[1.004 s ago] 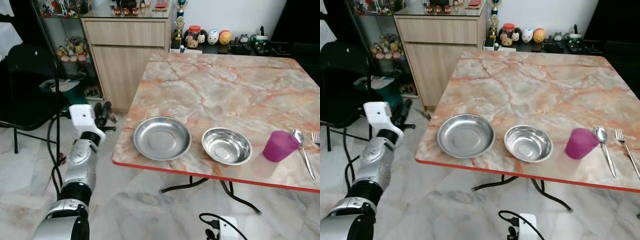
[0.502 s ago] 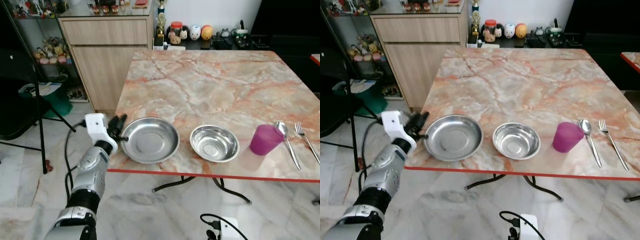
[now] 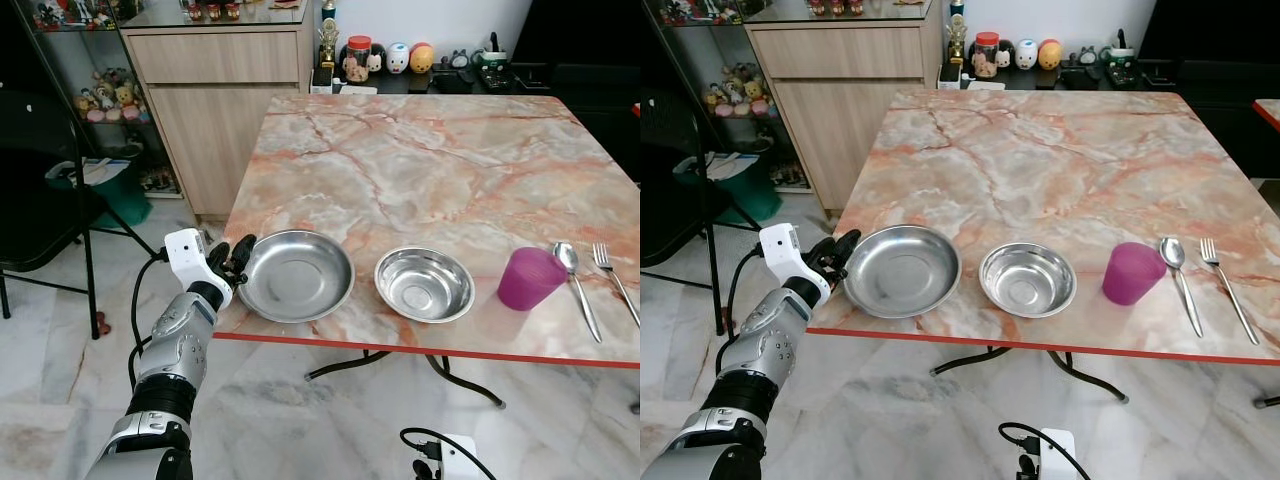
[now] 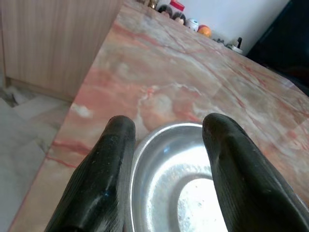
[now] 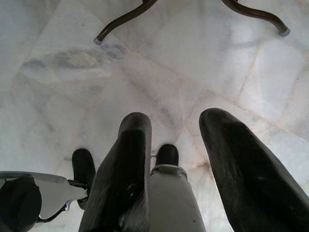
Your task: Setting the table
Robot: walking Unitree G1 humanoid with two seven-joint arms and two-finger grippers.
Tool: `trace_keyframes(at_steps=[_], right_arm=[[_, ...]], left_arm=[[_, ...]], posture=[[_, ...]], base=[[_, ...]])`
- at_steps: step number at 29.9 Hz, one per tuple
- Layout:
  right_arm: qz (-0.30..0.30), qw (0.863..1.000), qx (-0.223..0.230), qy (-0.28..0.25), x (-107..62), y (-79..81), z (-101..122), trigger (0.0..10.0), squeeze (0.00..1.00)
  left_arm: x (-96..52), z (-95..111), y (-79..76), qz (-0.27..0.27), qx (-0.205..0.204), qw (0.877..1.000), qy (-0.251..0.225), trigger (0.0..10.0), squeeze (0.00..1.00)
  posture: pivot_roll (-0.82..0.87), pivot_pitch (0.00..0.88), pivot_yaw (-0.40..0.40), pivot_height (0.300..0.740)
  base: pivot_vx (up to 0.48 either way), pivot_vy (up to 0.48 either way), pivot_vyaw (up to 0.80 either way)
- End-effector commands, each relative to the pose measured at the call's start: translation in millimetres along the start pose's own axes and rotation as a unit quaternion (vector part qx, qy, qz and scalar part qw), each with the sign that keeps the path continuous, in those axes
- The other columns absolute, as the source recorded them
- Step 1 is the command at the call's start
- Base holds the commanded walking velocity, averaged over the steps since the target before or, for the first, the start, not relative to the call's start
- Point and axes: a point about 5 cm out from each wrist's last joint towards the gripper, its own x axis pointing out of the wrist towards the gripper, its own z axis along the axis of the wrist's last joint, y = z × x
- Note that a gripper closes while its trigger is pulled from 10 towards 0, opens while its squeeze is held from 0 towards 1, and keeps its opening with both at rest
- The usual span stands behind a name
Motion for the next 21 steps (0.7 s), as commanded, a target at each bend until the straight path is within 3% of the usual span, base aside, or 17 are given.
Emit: trace_keyframes(at_steps=[1,10,21], right_arm=[[0.002,1.000,0.000,0.007,-0.4,1.4,-3,10.0,0.00],[0.006,1.000,0.003,0.010,0.0,1.4,-2,10.0,0.00],[0.008,1.000,0.005,0.011,0.2,0.7,-1,10.0,0.00]], left_arm=[[2.5,10,-2.1,-0.004,0.031,1.000,-0.005,10.0,0.00],[-2.3,4,10.7,0.016,0.121,0.992,0.024,10.0,0.00],[-2.4,-7,11.1,0.024,0.118,0.991,0.052,10.0,0.00]], posture=[[0.10,0.000,0.008,0.740],[0.10,0.000,0.005,0.740],[0.10,0.000,0.003,0.740]], base=[[0.000,0.000,0.00],[0.000,0.000,0.00],[0.000,0.000,0.00]])
